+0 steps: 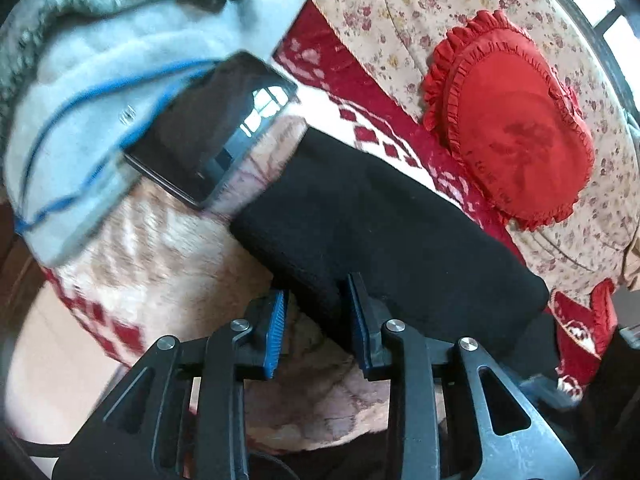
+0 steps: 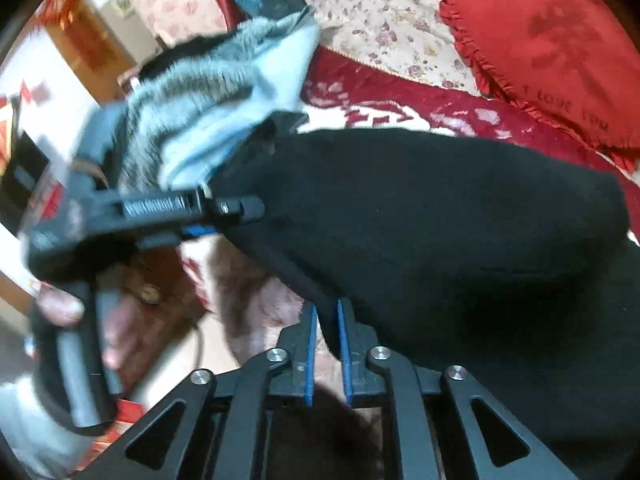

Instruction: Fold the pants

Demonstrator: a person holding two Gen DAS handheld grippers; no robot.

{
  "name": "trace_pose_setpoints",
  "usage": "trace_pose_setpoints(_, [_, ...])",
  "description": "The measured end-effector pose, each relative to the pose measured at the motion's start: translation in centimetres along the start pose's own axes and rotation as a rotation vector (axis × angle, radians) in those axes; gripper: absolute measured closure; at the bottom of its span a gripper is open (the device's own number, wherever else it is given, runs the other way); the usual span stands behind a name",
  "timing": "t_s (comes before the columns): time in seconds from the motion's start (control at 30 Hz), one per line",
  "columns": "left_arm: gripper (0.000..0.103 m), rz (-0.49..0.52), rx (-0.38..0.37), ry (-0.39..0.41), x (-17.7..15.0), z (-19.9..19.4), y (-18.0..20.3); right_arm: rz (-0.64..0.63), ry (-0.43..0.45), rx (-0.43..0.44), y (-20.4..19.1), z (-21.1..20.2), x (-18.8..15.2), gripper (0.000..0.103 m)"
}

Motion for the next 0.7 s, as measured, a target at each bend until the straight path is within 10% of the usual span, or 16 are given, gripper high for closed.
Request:
trace_pose_setpoints(0.2, [0.067,0.034,0.018,0.112,1.6,-3.5,0.7,0.178,0.198,-0.119,7.1,-7.8,3.1,0.074])
trace_pose_setpoints(0.7, [0.065,0.286,0.134,0.021,-0.3,4.5,6.6,0.165,0.052,-0.322,14.3,-0.8,5.2,0.089])
Point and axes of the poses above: each gripper's, at about its wrist camera, not at the fingertips, and z roughly the way its jaws point, y to its right, x to its top, the point moved 8 cm from there along z, roughly the way its jaws point, and after that the axes turned 5 degrees about -x, right-handed, at the moved point
